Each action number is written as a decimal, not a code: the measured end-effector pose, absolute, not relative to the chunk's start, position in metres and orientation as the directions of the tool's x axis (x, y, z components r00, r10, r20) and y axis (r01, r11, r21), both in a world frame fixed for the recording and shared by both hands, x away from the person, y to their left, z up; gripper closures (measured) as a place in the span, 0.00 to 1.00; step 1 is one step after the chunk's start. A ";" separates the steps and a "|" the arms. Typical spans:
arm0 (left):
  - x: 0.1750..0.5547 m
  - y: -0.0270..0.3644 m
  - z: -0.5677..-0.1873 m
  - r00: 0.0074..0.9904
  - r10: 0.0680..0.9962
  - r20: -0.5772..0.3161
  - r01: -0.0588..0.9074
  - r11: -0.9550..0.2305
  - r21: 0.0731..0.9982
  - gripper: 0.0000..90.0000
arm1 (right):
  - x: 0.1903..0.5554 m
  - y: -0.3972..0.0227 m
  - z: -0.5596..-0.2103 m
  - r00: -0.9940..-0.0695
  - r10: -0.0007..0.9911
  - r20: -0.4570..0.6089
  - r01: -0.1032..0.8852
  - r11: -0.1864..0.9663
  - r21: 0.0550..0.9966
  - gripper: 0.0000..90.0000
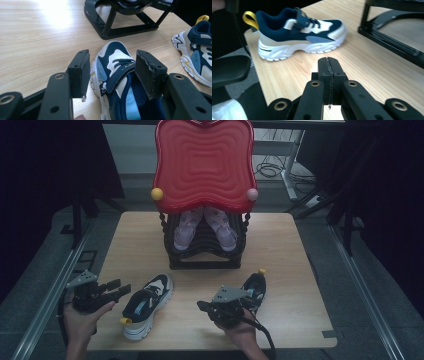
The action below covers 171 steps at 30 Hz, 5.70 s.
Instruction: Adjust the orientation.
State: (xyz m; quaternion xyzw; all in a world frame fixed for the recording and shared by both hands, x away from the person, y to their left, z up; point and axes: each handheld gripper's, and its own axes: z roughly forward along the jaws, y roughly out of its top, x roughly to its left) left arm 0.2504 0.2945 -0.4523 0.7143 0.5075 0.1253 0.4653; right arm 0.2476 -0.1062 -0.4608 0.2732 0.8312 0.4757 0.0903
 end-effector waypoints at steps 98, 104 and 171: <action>0.256 0.284 -0.463 0.464 0.841 -0.278 0.626 -0.089 0.775 0.51 | 0.218 -0.230 -0.498 -0.681 0.716 0.155 0.590 0.409 0.696 0.99; 0.255 0.285 -0.463 0.462 0.842 -0.278 0.626 -0.088 0.775 0.51 | 0.220 -0.245 -0.496 -0.672 0.725 0.154 0.599 0.409 0.689 0.99; 0.255 0.290 -0.463 0.453 0.849 -0.274 0.627 -0.084 0.775 0.51 | 0.260 -0.316 -0.506 -0.581 0.802 0.143 0.654 0.355 0.668 0.99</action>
